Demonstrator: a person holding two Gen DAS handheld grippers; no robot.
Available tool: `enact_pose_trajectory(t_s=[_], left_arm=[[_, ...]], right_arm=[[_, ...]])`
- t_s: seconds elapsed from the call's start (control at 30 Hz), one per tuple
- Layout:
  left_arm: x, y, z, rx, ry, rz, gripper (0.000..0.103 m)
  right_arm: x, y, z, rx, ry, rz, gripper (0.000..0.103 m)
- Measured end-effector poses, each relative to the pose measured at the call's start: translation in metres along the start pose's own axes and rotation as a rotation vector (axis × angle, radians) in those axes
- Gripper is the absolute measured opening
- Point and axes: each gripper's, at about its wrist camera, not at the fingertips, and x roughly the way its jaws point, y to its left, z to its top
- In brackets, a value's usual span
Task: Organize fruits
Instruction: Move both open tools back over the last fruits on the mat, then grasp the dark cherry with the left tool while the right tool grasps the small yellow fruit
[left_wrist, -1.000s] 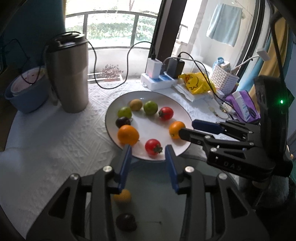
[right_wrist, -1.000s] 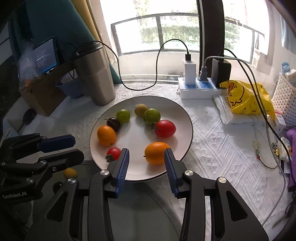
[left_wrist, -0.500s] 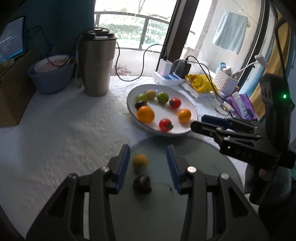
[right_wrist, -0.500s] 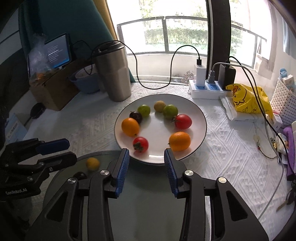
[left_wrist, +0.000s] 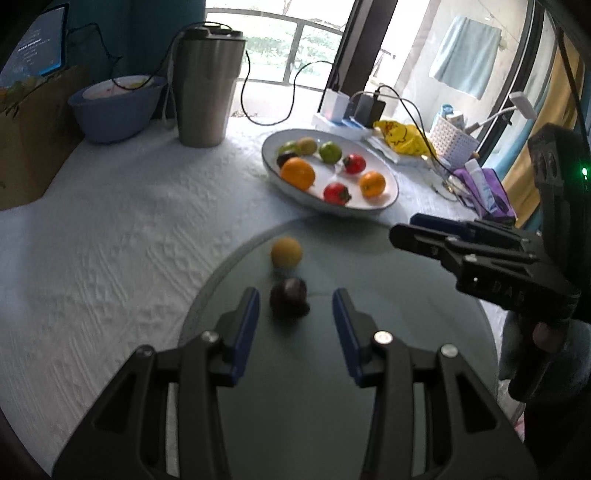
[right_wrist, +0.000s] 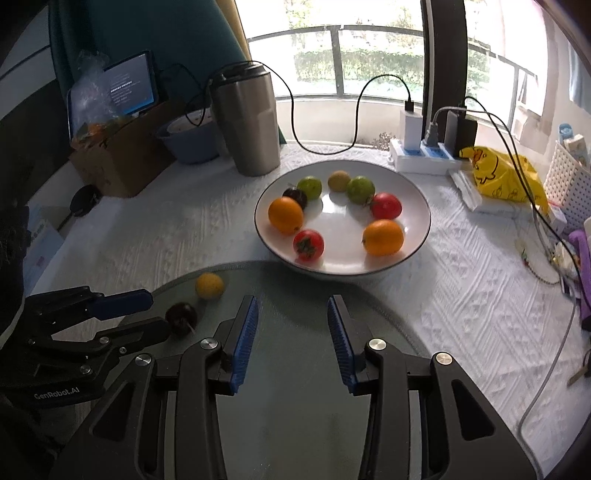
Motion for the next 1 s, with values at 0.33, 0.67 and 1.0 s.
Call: enact_pose_trajectory(t_s=[0.33,0.67,1.0], left_arm=[[0.015,-0.001,-0.008,0.043,0.046,0.049,0.043],[0.029,-0.007,0.001,0.104,0.036,0.064,0.043],[0.030,-0.008,0.001,0.148,0.027,0.023,0.030]], right_arm=[[0.006,0.004,-0.008,0.006,0.012,0.015,0.041],[0.016,0.002,-0.005,0.014,0.019,0.032,0.041],[0.025,0.003,0.003,0.012,0.025,0.036,0.041]])
